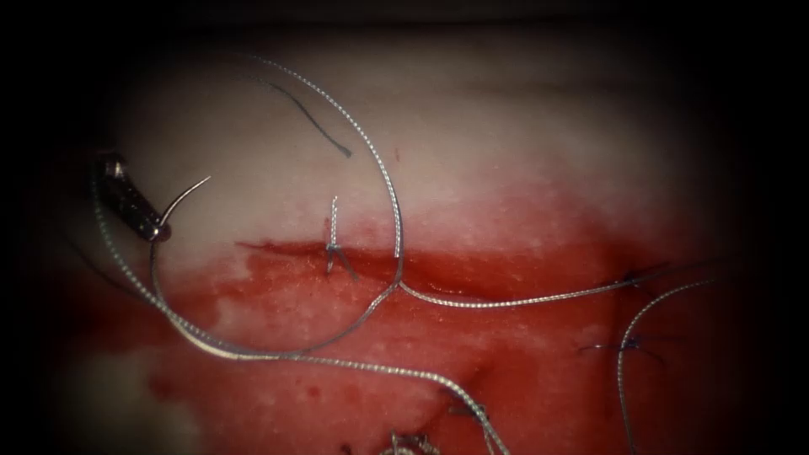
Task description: Wound Closure
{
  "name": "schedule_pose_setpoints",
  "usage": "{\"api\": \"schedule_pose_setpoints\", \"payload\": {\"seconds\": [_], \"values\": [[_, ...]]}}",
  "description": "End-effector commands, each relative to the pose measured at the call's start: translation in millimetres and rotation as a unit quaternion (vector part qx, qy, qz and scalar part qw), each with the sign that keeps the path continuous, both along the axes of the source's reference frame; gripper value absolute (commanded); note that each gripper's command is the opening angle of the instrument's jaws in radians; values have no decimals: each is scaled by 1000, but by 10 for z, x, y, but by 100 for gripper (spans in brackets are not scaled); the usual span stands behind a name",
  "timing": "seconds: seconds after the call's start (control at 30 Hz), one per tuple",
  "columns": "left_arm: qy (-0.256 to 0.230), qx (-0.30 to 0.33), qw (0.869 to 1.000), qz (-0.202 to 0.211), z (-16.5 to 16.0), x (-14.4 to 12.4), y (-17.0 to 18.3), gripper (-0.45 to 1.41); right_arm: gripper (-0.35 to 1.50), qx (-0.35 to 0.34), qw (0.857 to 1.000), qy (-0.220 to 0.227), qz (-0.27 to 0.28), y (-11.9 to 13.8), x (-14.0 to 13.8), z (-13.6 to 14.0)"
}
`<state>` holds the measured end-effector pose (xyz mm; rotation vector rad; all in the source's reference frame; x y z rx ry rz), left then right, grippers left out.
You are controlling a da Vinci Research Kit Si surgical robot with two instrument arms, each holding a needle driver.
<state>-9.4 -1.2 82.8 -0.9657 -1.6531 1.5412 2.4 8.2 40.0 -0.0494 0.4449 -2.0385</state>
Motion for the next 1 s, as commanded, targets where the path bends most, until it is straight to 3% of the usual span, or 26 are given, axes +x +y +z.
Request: {"api": "schedule_pose_setpoints", "payload": {"seconds": [0.03, 0.07, 0.1, 0.2, 0.23, 0.3, 0.4, 0.47, 0.57, 0.7, 0.87, 1.0], "values": [[-2, -5, 1000, -2, -9, -1, 14, -45, 74, -32, 998, 31, -45, 24, 33, -30], [-2, -4, 1000, -2, -9, 0, 14, -45, 69, -61, 989, 55, -120, 28, 59, -40], [-2, -4, 1000, -3, -10, 0, 13, -45, 79, -69, 985, 59, -147, 26, 90, -47], [-2, -4, 1000, -3, -10, 0, 13, -45, 91, -79, 978, 67, -181, 15, 130, -56], [-2, -4, 1000, -3, -10, 0, 13, -45, 86, -85, 972, 81, -205, 10, 151, -62], [-3, -4, 1000, -3, -10, -1, 13, -45, 66, -82, 972, 105, -195, 5, 173, -67], [-4, -3, 1000, -4, -11, -2, 12, -45, 56, -77, 967, 147, -194, -2, 201, -68], [-5, -3, 1000, -4, -11, -3, 12, -45, 57, -55, 962, 172, -206, -9, 215, -65], [-5, -2, 1000, -4, -11, -3, 11, -45, 83, -8, 944, 206, -259, -40, 245, -41], [-6, -2, 1000, -5, -11, -3, 11, -45, 86, 8, 925, 220, -310, -62, 268, -14], [-6, -2, 1000, -5, -11, -4, 11, -45, 78, 47, 918, 206, -337, -69, 279, 4], [-6, -2, 1000, -5, -10, -4, 11, -45, 71, 38, 911, 205, -356, -71, 283, 15]]}}
